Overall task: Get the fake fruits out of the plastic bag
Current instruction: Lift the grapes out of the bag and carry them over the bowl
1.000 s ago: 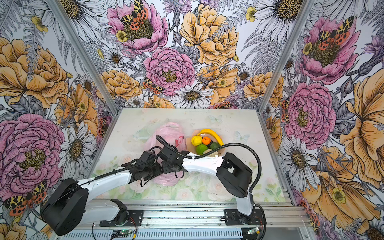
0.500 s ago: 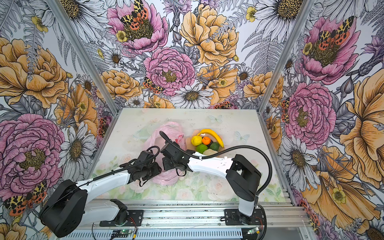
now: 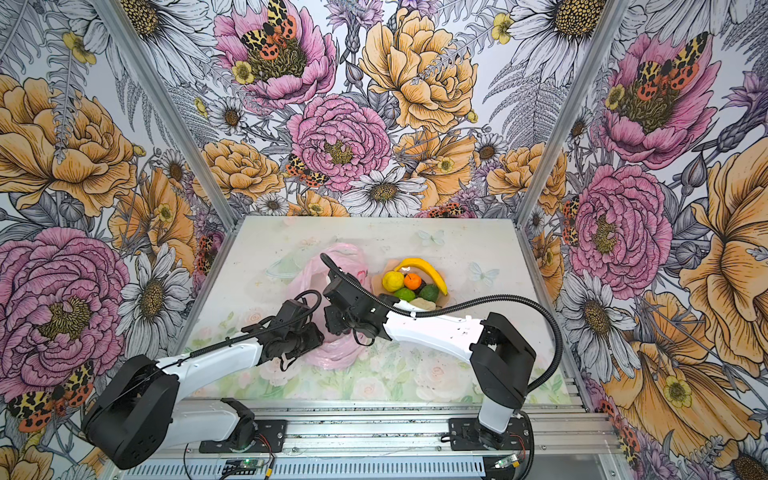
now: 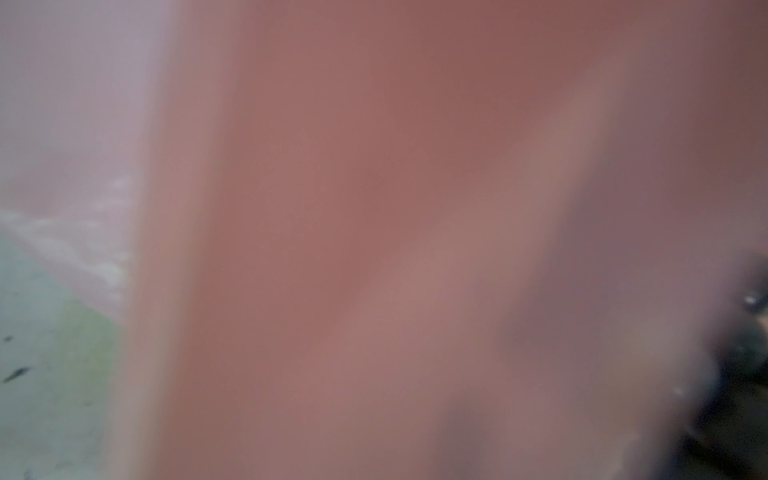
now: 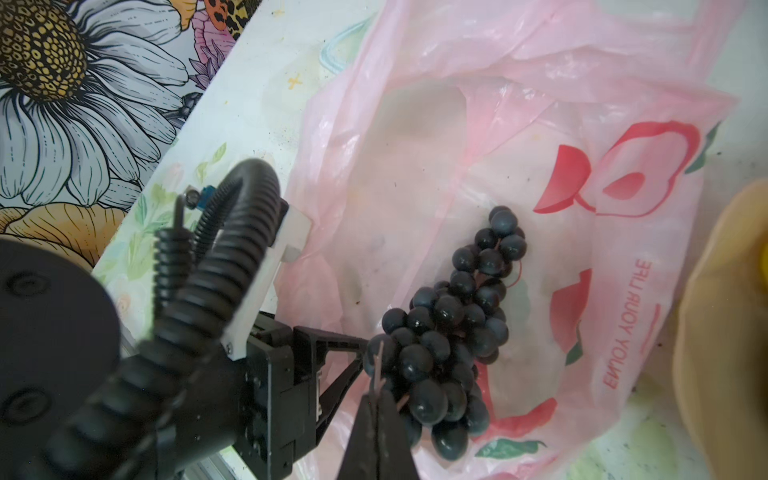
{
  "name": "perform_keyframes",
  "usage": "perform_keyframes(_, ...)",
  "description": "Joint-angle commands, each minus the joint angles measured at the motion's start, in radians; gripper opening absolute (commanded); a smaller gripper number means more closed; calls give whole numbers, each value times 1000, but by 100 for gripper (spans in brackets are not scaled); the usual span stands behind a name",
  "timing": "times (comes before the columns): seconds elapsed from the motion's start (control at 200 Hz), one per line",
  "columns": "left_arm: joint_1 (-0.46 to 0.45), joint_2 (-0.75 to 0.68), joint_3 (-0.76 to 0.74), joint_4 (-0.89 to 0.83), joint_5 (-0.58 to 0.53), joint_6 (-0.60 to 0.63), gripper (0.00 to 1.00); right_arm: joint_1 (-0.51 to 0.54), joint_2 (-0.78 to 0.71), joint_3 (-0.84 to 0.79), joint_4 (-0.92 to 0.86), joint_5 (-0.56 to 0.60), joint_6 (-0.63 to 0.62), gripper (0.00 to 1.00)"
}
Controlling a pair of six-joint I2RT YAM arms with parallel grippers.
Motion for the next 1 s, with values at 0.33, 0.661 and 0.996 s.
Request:
perform_keyframes(0.33,23,64,15,-33,-72,30,44,-67,-194,39,8,27,-108,0)
perform_keyframes(0.661,36,80,15,-33,-84,44,44,-129,-319,72,-78,56,-203,0)
perform_keyframes(0.996,39,105,8,-26,-96,52,43,-191,-447,61,-164,95,-245,0)
